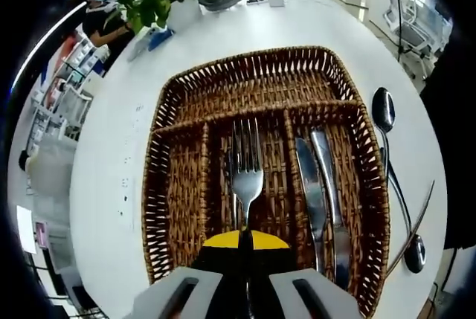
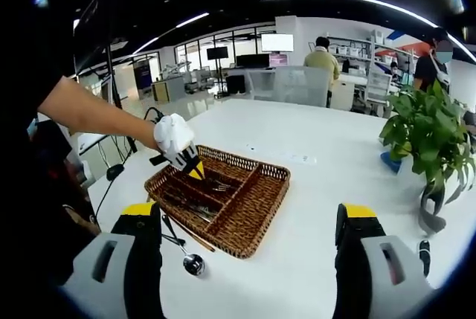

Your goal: Arrange the knives, forks, and spoons in their matching storage slots by inserting each utensil handle-first until every utensil is classified and aligned in the correct compartment

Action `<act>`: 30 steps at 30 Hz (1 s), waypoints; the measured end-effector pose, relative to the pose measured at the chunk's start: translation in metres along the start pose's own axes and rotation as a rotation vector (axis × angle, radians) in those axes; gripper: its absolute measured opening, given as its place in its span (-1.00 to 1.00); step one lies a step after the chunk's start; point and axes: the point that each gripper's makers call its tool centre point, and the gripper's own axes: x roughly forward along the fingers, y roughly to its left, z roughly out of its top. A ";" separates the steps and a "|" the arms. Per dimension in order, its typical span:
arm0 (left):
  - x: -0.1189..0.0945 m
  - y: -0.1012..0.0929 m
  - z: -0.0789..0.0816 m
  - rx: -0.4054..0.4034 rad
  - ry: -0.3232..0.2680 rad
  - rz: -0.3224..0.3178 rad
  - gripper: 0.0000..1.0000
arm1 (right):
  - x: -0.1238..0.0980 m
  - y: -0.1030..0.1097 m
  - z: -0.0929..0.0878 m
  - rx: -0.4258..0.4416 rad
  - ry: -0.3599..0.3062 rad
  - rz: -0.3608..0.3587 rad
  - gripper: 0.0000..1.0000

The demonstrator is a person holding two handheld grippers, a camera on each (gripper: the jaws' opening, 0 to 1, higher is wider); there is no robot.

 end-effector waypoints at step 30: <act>0.028 -0.007 0.001 0.014 0.001 -0.076 -0.95 | -0.014 0.005 -0.005 -0.001 0.052 -0.043 0.99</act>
